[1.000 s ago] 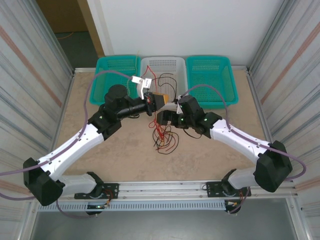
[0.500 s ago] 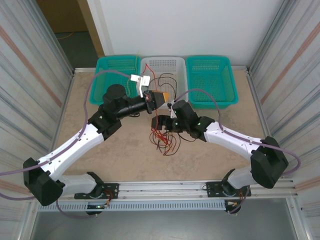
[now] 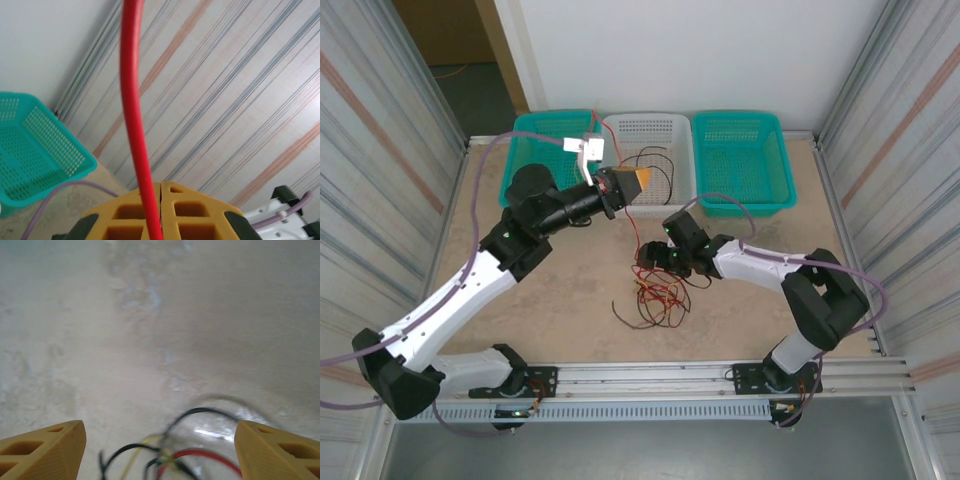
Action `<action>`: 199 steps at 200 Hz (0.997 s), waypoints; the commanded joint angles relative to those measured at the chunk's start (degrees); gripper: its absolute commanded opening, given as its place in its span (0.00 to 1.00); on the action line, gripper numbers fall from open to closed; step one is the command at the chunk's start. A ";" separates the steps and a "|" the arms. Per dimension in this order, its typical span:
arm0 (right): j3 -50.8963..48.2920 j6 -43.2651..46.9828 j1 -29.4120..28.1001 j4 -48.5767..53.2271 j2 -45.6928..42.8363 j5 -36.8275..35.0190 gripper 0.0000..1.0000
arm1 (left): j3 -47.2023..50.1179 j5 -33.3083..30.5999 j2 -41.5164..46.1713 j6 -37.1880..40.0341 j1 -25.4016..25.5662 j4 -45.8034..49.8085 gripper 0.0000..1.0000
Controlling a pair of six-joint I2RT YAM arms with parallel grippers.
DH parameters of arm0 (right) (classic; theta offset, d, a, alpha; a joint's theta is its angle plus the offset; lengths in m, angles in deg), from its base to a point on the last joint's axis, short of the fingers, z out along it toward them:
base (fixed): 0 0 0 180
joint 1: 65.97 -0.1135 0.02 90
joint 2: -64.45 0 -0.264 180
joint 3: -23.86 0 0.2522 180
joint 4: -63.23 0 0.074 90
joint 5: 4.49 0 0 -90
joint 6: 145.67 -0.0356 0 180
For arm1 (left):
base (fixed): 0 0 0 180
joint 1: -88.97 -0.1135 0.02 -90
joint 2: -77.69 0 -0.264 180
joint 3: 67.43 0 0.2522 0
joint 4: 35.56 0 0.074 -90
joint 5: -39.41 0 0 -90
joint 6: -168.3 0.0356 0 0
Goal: Untangle the cables
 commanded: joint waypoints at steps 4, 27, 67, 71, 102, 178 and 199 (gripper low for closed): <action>-0.17 -1.21 0.56 0.95 1.28 -0.48 0.75 | -3.07 -2.24 2.42 -0.79 -1.34 -0.63 0.00; 0.28 -0.39 1.55 3.43 -0.79 -2.06 0.73 | -3.58 -3.19 2.25 -0.56 -2.22 1.36 0.00; 2.47 5.22 2.65 11.18 -11.96 -7.94 0.78 | -2.66 -2.05 0.73 -4.94 -5.44 2.55 0.00; 2.85 5.90 2.44 11.99 -13.04 -8.57 0.79 | -2.60 -1.70 0.51 -5.32 -5.66 2.54 0.00; 3.97 10.83 0.08 15.24 -20.68 -14.08 0.82 | -3.02 -0.71 -0.36 -5.78 -5.93 2.44 0.00; 7.78 18.13 -7.69 12.53 -26.72 -16.32 0.82 | -6.54 2.06 -2.83 -5.63 -6.08 4.29 0.00; 11.07 20.27 -10.22 14.34 -21.67 -15.63 0.74 | -7.48 2.78 -3.37 -5.97 -6.01 4.16 0.00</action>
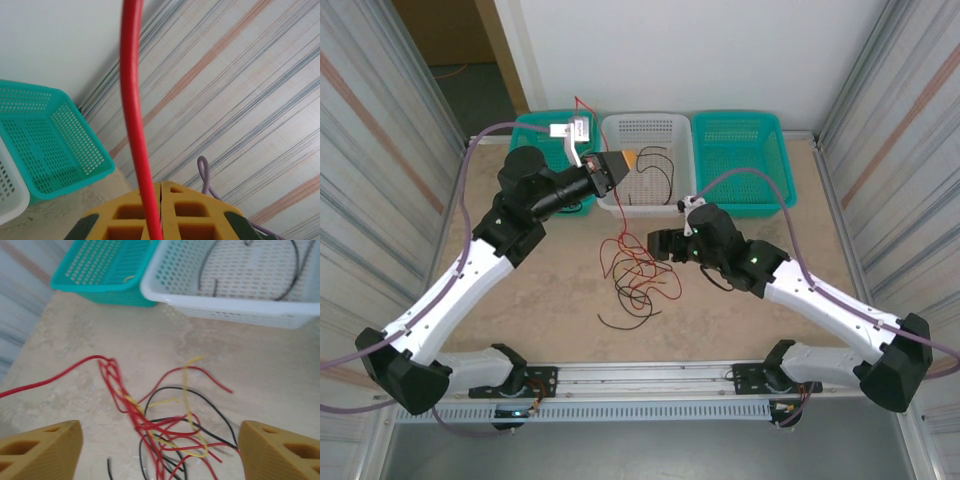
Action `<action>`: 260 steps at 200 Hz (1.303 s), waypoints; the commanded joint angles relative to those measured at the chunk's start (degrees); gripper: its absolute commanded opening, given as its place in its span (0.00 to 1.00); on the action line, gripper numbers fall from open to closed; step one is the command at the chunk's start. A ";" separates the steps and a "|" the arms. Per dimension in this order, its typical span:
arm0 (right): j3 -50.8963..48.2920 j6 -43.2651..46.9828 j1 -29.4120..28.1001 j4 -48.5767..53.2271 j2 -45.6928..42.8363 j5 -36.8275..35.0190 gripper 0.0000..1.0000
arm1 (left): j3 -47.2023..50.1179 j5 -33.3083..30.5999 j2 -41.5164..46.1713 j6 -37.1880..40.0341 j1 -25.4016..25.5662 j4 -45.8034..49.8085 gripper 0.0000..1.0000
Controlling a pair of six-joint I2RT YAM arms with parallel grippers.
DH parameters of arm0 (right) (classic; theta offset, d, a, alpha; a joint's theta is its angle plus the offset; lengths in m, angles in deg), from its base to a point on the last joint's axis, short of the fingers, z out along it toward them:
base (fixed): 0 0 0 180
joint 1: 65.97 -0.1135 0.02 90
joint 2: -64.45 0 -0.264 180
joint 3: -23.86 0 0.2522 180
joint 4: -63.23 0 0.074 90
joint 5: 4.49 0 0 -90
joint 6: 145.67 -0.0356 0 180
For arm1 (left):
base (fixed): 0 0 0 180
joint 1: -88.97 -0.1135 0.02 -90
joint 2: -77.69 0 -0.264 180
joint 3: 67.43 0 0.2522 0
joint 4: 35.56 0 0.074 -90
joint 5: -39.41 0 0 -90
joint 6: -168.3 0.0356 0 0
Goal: Untangle the cables
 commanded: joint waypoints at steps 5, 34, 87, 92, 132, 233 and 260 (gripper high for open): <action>4.79 5.07 -2.93 1.74 5.04 -0.03 0.74 | -3.20 2.13 -0.31 -0.85 -0.15 -1.11 0.00; 6.17 6.35 -3.76 -0.83 9.75 0.59 0.75 | -4.38 2.97 -0.99 -1.72 -0.10 -1.44 0.00; 9.74 7.73 -4.03 -3.89 19.51 2.20 0.78 | -6.43 4.77 -2.98 -4.39 -0.07 -3.45 0.00; 9.86 7.47 -4.03 -4.26 20.24 2.40 0.77 | -6.62 4.78 -3.16 -4.49 -0.07 -3.47 0.00; 7.52 3.63 -3.01 -8.59 24.71 4.47 0.73 | -8.94 4.48 -4.48 -6.13 -0.07 -4.96 0.00; -0.76 -10.30 0.18 -11.33 30.34 9.12 0.57 | -20.67 0.75 -5.75 -2.63 -0.25 0.80 0.00; -2.04 -11.69 1.85 -13.28 31.27 11.97 0.57 | -27.44 -0.89 -6.34 0.34 -0.50 7.29 0.00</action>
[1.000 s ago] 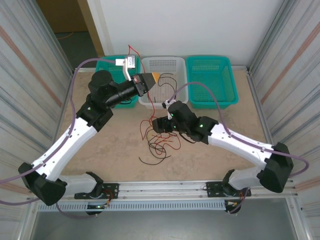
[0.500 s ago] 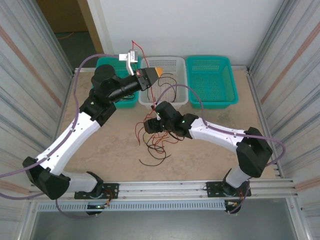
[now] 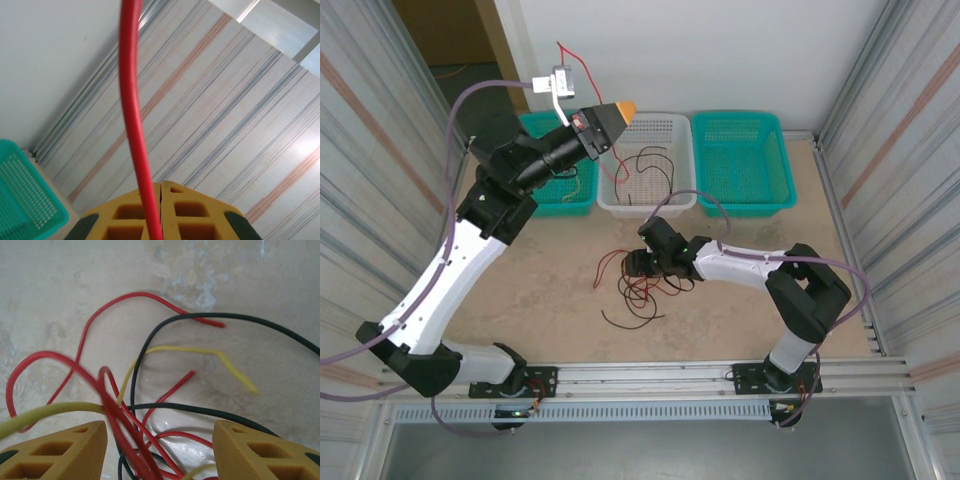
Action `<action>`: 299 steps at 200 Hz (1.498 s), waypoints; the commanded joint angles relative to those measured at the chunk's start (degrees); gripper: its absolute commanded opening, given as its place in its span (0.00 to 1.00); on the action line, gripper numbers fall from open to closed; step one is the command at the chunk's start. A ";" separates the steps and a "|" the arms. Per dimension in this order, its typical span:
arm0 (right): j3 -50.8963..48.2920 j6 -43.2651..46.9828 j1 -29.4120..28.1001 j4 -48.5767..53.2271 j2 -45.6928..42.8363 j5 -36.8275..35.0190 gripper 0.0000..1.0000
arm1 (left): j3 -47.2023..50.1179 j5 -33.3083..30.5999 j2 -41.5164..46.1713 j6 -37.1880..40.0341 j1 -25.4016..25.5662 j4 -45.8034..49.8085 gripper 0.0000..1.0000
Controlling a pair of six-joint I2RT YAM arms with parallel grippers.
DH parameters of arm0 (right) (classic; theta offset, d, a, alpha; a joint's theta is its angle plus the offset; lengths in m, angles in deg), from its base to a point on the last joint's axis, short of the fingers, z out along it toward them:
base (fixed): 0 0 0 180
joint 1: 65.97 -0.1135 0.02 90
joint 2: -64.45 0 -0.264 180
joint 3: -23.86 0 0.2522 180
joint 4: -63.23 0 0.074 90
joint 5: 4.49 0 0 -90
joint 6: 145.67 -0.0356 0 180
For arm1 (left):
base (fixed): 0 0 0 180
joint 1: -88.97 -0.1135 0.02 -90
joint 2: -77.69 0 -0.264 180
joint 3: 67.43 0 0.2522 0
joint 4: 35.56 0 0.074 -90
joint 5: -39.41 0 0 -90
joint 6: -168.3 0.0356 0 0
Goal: Untangle the cables
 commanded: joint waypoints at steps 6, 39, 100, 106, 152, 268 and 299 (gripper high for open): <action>-1.16 -3.91 1.93 -2.19 1.36 3.92 0.57 | -7.97 -2.51 -0.45 4.32 -0.68 6.07 0.00; -0.49 -2.37 1.99 1.28 -3.35 1.37 0.71 | -8.17 -4.81 0.48 4.04 -2.36 9.87 0.00; 4.56 4.64 2.26 21.50 -23.15 -14.17 0.87 | 4.45 -3.18 2.36 -2.99 -6.49 4.44 0.00; 5.51 5.56 2.36 23.77 -24.95 -15.60 0.87 | 4.98 -3.06 2.35 -2.88 -6.49 4.55 0.00; 13.43 13.12 0.36 26.39 -33.90 -11.56 0.84 | 11.15 2.16 0.16 -8.21 -6.16 1.82 0.00; 18.49 14.47 0.10 17.68 -26.78 2.24 0.71 | 12.87 4.89 -4.05 -13.61 -1.13 -2.76 0.00; 18.35 13.92 0.78 16.22 -25.46 2.83 0.61 | 13.18 5.16 -4.50 -14.90 -0.78 -3.80 0.00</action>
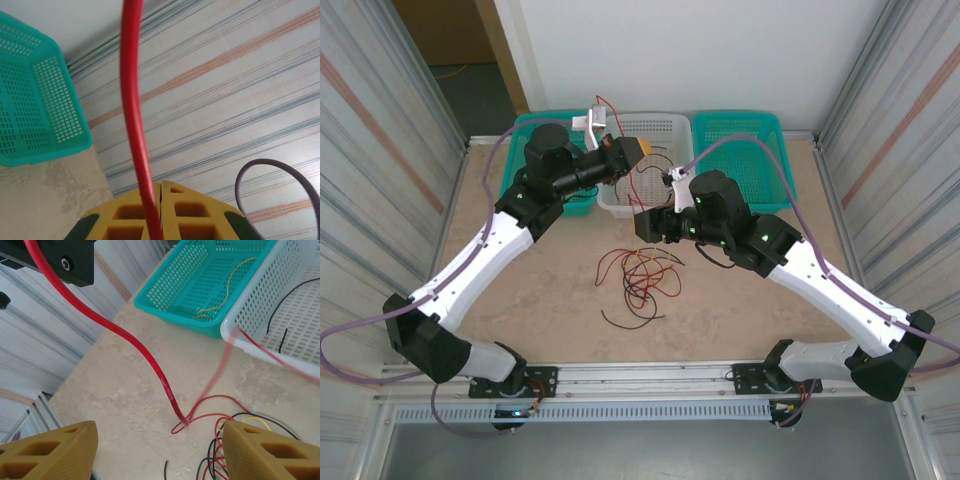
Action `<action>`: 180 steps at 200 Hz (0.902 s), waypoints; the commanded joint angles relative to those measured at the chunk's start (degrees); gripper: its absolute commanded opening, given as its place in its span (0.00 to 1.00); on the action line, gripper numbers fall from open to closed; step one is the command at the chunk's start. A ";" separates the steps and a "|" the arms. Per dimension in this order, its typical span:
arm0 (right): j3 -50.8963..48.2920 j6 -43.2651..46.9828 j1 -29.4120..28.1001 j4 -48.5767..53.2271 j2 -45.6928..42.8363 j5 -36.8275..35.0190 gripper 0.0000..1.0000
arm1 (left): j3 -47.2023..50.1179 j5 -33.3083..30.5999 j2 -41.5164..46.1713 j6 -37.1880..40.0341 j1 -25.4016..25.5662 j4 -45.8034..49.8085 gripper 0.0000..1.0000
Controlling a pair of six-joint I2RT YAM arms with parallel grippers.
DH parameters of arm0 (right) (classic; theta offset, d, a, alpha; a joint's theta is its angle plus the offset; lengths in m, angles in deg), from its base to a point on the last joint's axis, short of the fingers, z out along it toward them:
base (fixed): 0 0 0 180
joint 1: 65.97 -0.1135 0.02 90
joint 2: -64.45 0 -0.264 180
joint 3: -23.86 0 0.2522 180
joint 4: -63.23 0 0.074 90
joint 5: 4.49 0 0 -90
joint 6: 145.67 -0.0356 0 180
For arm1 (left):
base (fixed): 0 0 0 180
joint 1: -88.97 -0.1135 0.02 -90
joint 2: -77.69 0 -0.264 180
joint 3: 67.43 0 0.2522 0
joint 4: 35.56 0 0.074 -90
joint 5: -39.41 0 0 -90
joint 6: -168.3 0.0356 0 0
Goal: Untangle the cables
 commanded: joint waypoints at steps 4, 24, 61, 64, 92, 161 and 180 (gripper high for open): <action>-0.77 0.24 0.66 -2.67 1.02 1.21 0.60 | -0.14 1.40 0.09 -1.67 0.59 -3.17 0.00; -0.82 0.00 0.82 -2.99 2.06 1.12 0.55 | -0.11 1.44 0.00 -2.06 0.69 -3.43 0.00; -2.20 -1.18 1.65 -4.21 2.42 1.05 0.43 | -0.27 1.96 -0.50 -2.55 0.69 -3.68 0.00; -2.31 -1.25 1.73 -4.26 2.32 1.13 0.40 | -0.27 1.96 -0.52 -2.49 0.69 -3.69 0.00; -2.34 -1.59 2.02 -3.78 1.95 1.49 0.21 | 0.26 1.80 -0.45 -2.49 0.69 -3.83 0.00; -3.81 -2.24 2.06 -0.55 -3.49 -2.22 0.00 | -0.08 -0.82 -0.73 4.57 0.60 2.18 0.43; -4.93 -2.73 2.06 0.12 -6.01 -4.14 0.00 | -0.84 -2.38 -0.37 9.35 0.59 6.71 0.72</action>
